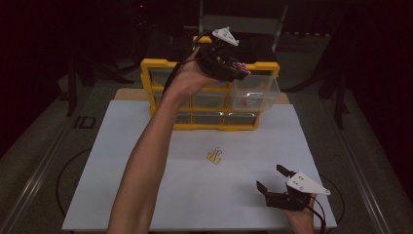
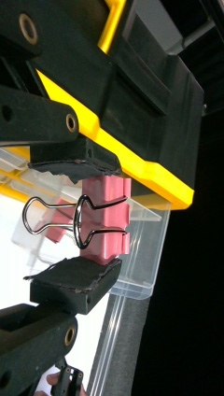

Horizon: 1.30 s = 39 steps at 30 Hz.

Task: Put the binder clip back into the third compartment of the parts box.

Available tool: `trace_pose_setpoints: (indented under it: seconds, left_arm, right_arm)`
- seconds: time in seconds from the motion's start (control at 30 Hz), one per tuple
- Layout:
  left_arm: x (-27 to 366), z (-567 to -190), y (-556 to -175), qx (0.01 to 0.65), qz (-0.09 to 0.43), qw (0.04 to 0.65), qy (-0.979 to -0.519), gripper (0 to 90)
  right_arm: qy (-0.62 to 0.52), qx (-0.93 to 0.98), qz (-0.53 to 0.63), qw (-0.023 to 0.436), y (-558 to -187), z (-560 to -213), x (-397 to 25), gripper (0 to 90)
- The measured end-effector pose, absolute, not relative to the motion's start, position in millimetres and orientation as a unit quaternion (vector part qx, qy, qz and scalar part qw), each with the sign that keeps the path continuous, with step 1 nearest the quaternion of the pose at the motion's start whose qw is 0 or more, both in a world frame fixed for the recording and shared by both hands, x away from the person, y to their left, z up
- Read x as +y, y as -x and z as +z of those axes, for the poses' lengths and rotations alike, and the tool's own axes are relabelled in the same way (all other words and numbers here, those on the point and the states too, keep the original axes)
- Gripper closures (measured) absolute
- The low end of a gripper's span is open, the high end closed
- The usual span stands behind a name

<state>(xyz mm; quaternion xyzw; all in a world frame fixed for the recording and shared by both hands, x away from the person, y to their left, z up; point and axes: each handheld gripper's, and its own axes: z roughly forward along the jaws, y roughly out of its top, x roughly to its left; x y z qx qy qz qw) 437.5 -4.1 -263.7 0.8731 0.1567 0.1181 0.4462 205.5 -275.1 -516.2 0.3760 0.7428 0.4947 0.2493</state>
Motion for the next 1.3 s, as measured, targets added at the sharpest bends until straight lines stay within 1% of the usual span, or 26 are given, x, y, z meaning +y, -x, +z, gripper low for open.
trace_pose_setpoints:
  seconds: [0.23,0.27,0.3,0.33,0.37,0.4,0.47,0.53,0.73,0.83,0.97,1.13,1.3]
  left_arm:
    - [-11.6,-268.2,-439.9,0.157,0.111,0.446,-0.874,49.9]
    - [-12.4,-271.0,-440.3,0.155,0.099,0.460,-0.869,49.3]
    - [-12.4,-271.0,-440.3,0.155,0.099,0.460,-0.869,45.8]
    - [-13.3,-273.2,-441.4,0.171,0.101,0.461,-0.865,25.3]
    - [-13.5,-275.2,-443.9,0.187,0.096,0.454,-0.866,14.6]
    - [-12.4,-276.8,-445.4,0.190,0.092,0.446,-0.870,9.0]
    - [-9.6,-279.1,-445.7,0.192,0.094,0.436,-0.874,1.5]
    - [-5.1,-280.5,-444.0,0.191,0.100,0.431,-0.876,0.2]
    - [7.0,-284.5,-440.1,0.196,0.113,0.439,-0.869,0.1]
    - [15.5,-293.5,-434.2,0.204,0.132,0.441,-0.864,0.7]
    - [22.7,-306.5,-429.3,0.214,0.131,0.441,-0.862,0.6]
    - [27.8,-322.1,-421.2,0.236,0.152,0.429,-0.858,0.5]
    - [33.4,-335.8,-416.9,0.250,0.154,0.432,-0.853,0.1]
  right_arm:
    - [-0.377,0.743,0.493,0.250,-205.5,-516.5,-275.7,8.5]
    - [-0.377,0.743,0.493,0.250,-205.8,-516.9,-275.5,8.5]
    - [-0.377,0.743,0.493,0.250,-205.8,-516.9,-275.5,8.5]
    - [-0.377,0.744,0.492,0.249,-206.0,-517.3,-275.1,8.5]
    - [-0.377,0.744,0.492,0.249,-206.0,-517.3,-275.0,8.5]
    - [-0.377,0.744,0.492,0.249,-205.6,-517.2,-275.0,8.5]
    - [-0.376,0.744,0.493,0.250,-205.5,-517.0,-275.4,8.5]
    - [-0.378,0.743,0.493,0.250,-205.3,-516.9,-275.9,8.5]
    - [-0.377,0.743,0.493,0.250,-205.4,-516.8,-275.6,8.5]
    - [-0.376,0.744,0.492,0.250,-205.4,-516.9,-275.5,8.4]
    - [-0.378,0.743,0.493,0.249,-205.2,-516.8,-275.9,8.5]
    - [-0.379,0.743,0.493,0.249,-205.3,-517.1,-275.4,8.5]
    - [-0.377,0.744,0.493,0.248,-205.6,-517.1,-274.1,8.4]
